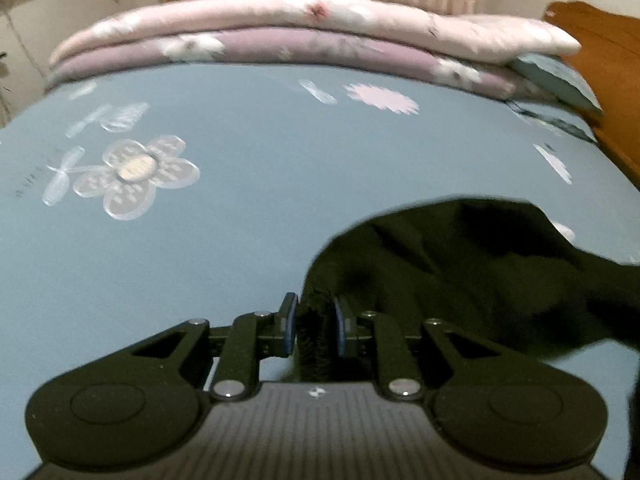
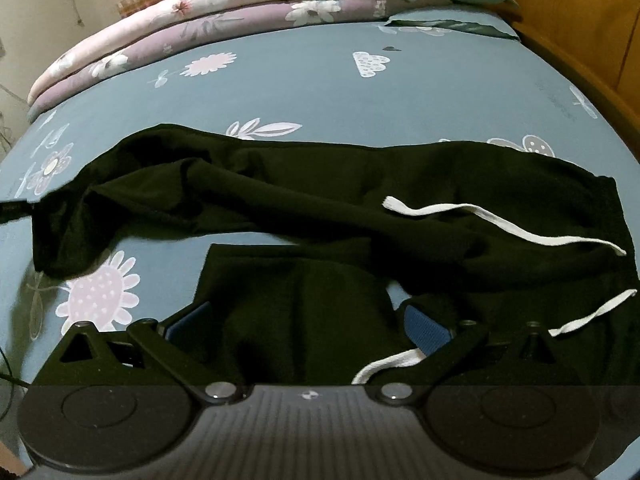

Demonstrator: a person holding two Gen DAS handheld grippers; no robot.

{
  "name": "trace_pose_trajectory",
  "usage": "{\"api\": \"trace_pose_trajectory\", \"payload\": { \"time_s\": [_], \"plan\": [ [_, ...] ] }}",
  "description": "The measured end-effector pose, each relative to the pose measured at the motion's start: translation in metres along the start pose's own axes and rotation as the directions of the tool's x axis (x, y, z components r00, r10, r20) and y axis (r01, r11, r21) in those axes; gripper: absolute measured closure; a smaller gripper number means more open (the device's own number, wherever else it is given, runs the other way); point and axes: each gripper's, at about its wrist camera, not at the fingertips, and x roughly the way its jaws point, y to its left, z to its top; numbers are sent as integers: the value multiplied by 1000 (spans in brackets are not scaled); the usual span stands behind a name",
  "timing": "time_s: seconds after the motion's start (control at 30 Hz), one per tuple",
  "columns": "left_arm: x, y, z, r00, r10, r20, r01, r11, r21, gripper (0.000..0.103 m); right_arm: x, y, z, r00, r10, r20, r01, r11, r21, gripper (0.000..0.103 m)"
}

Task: Fold clothes

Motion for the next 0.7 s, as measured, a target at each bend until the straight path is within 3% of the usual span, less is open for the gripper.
{"api": "trace_pose_trajectory", "payload": {
  "time_s": [0.27,0.47,0.6,0.7],
  "plan": [
    [8,13,-12,1000,-10,-22,8,996,-88,65,0,5,1,1000,-5,-5,5,1000,-6,0],
    [11,37,-33,998,-51,-36,42,974,-222,60,3,11,4,1000,-2,-5,2,1000,2,0],
    [21,38,-38,998,-57,-34,49,978,-203,58,4,24,5,1000,-5,-8,5,1000,-20,0],
    [28,31,-36,997,-72,-23,67,983,-173,50,4,31,4,1000,-15,-12,15,999,-31,0]
  ]
}}
